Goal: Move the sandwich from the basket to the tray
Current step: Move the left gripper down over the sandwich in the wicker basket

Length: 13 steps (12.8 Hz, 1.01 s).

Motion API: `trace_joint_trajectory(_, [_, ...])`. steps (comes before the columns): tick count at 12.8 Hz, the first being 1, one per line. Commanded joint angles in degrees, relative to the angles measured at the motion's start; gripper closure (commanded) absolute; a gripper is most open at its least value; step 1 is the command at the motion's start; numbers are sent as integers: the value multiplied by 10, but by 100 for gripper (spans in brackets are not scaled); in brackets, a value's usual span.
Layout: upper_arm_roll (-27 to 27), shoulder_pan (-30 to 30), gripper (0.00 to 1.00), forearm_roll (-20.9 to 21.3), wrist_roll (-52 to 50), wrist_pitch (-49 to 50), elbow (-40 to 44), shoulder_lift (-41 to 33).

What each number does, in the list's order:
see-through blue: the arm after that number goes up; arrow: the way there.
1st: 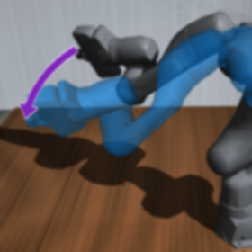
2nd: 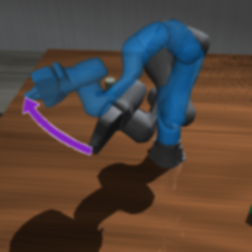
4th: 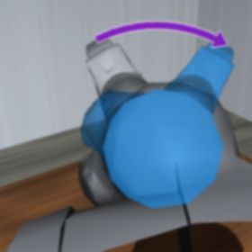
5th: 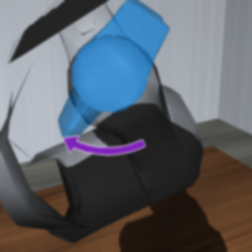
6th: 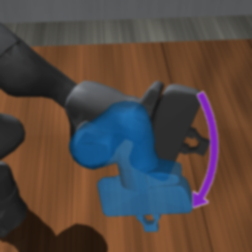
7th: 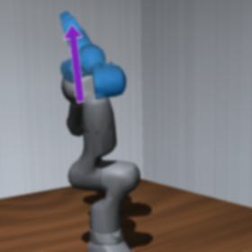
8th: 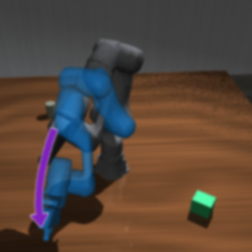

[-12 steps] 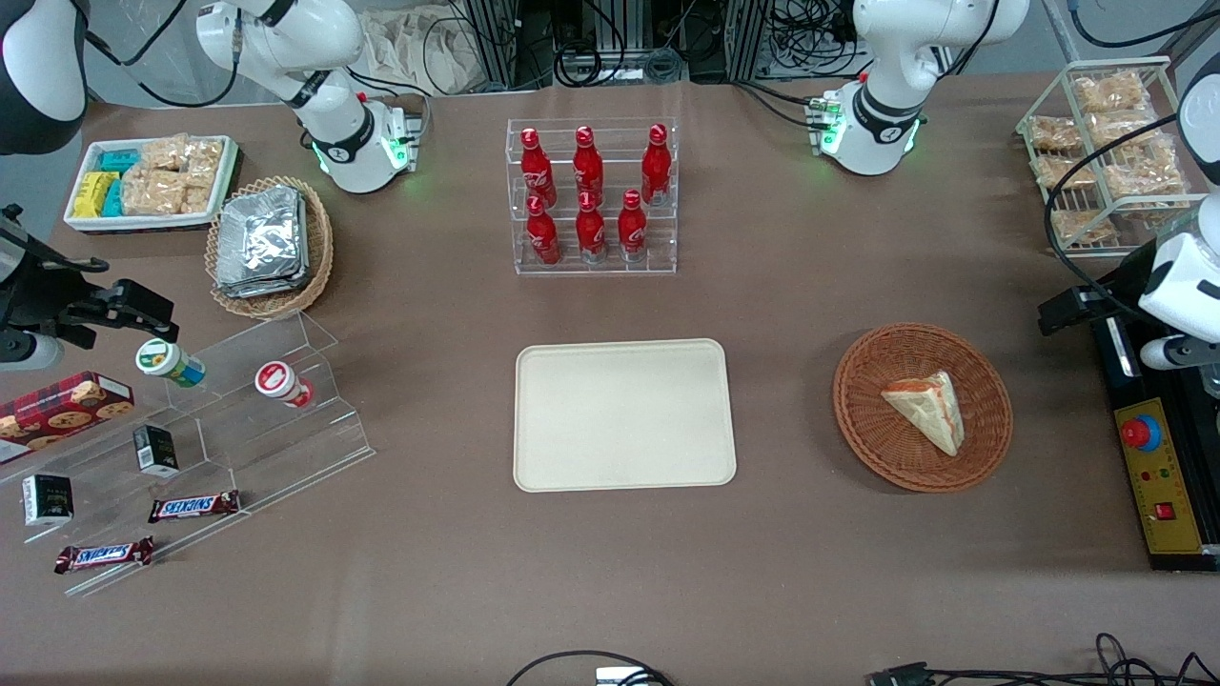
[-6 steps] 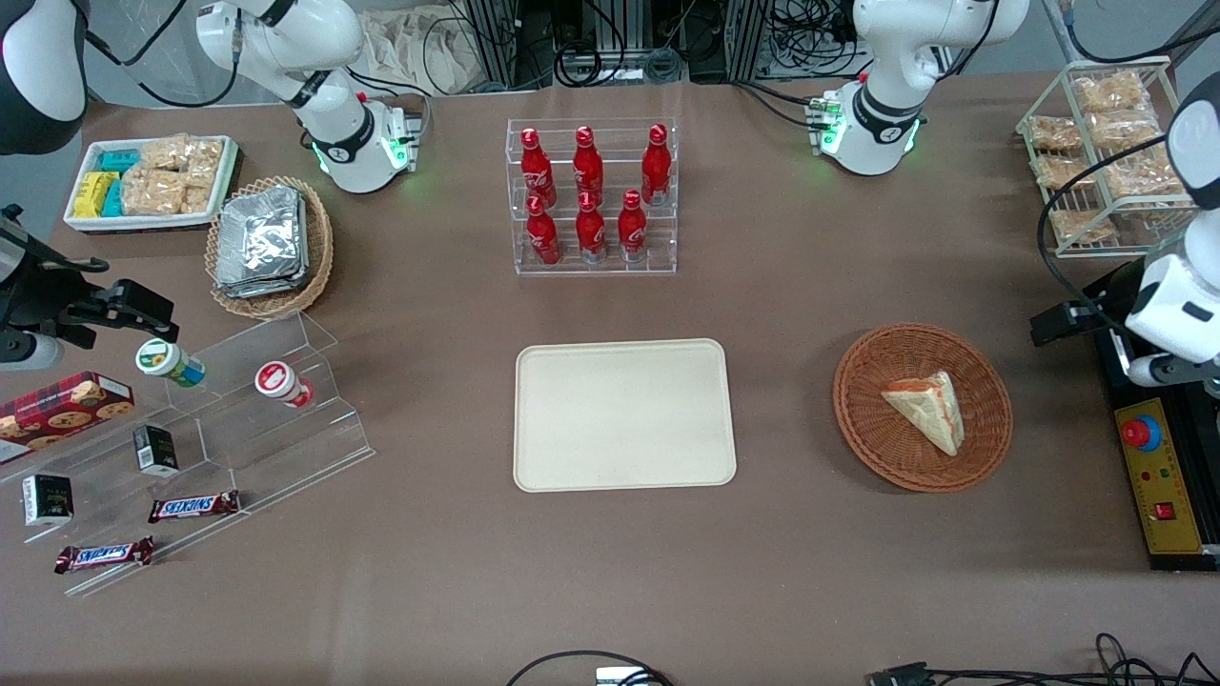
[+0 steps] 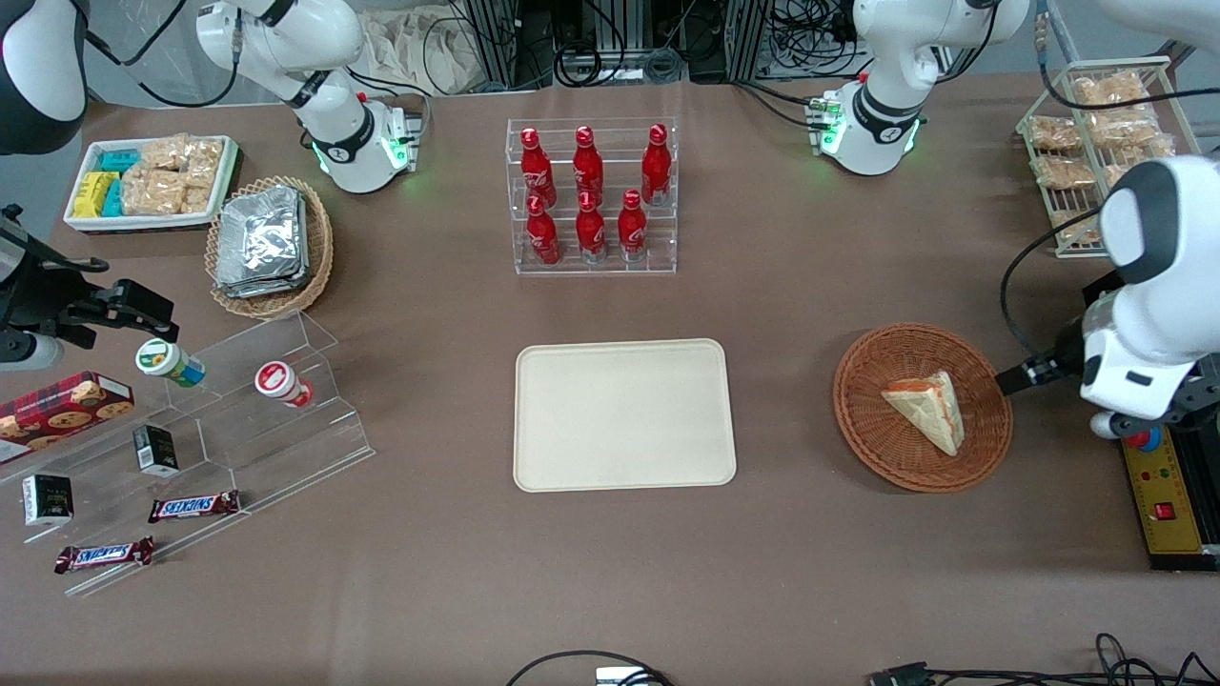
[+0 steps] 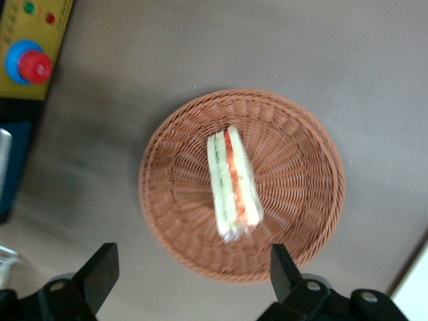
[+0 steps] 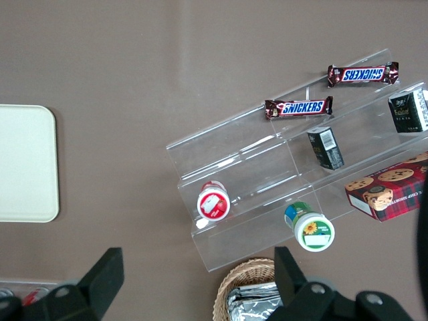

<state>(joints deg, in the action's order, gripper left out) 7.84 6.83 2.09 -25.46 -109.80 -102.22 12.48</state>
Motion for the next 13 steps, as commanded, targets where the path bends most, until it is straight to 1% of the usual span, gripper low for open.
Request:
trace_joint_trajectory(1, [-4, 14, 0, -2, -120, -78, -54, 17])
trace_joint_trajectory(3, [-7, 17, 0, -3, -159, -89, -53, 51])
trace_joint_trajectory(5, [-9, 17, 0, -6, -162, -111, -53, 72])
trace_joint_trajectory(7, [-9, 16, 0, -49, -161, -124, -53, 92])
trace_joint_trajectory(8, [-9, 16, 0, -58, -161, -130, -55, 98])
trace_joint_trajectory(13, [-7, 10, 0, -58, -159, -126, -83, 109])
